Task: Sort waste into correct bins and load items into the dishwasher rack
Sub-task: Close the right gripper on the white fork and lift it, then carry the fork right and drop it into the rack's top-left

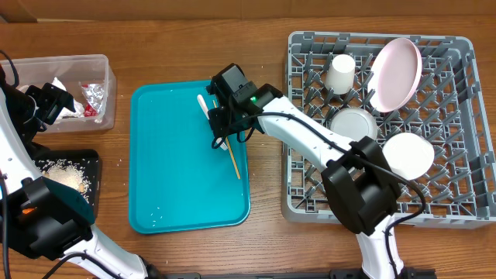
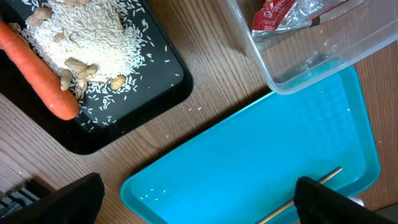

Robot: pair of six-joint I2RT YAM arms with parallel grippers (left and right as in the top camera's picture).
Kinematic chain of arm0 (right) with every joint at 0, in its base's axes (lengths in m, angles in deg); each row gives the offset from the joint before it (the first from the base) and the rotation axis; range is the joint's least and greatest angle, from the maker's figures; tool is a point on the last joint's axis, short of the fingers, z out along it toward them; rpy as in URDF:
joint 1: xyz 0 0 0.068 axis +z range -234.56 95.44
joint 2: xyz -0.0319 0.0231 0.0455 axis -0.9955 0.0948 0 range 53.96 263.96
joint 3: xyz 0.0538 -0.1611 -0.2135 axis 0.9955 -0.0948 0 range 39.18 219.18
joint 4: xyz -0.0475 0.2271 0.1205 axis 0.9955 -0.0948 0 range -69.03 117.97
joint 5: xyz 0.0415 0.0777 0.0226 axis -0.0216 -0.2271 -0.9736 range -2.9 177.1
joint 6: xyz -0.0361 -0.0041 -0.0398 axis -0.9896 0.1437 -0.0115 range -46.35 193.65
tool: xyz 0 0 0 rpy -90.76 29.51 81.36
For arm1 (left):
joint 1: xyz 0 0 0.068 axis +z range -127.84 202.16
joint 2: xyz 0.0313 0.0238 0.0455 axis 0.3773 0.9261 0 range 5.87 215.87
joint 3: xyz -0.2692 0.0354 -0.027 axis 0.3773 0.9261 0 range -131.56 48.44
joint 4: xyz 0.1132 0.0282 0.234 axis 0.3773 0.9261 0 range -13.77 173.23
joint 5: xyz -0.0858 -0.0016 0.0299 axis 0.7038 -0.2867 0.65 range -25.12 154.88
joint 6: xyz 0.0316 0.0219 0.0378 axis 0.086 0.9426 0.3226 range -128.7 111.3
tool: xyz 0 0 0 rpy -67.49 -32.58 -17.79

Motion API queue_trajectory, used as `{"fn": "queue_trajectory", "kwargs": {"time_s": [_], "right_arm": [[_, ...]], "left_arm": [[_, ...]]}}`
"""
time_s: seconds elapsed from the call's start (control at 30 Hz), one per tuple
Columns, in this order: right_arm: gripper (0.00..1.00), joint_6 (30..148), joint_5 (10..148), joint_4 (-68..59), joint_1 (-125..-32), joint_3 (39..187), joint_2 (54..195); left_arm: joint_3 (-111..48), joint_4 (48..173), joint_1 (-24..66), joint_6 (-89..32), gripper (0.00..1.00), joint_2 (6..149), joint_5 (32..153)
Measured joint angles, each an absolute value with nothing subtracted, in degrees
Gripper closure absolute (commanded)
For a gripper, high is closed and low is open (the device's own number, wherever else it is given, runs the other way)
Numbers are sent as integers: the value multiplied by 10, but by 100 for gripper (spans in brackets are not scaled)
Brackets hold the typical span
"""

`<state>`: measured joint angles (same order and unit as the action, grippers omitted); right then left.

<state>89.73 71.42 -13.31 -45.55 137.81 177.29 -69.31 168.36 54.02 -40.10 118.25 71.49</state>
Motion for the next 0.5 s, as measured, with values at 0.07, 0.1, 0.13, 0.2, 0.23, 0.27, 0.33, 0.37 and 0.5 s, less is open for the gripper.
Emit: {"fn": "queue_trajectory", "kwargs": {"time_s": [0.07,0.1,0.13,0.2,0.23,0.27,0.33,0.37,0.5], "right_arm": [[96,902,734,-148,-459,1378,1761],[96,905,742,-153,-462,1378,1756],[96,908,756,-158,-467,1378,1748],[96,912,782,-173,-485,1378,1724],[96,913,794,-180,-498,1378,1711],[96,914,807,-186,-513,1378,1693],[96,916,825,-196,-543,1378,1661],[96,917,834,-201,-561,1378,1643],[96,917,859,-215,-615,1379,1603]], "left_arm": [[-693,1684,540,-401,0,1182,715],[-693,1684,540,-401,0,1182,715],[-693,1684,540,-401,0,1182,715],[-693,1684,540,-401,0,1182,715],[-693,1684,540,-401,0,1182,715],[-693,1684,540,-401,0,1182,715],[-693,1684,540,-401,0,1182,715],[-693,1684,540,-401,0,1182,715],[-693,1684,540,-401,0,1182,715]]}}
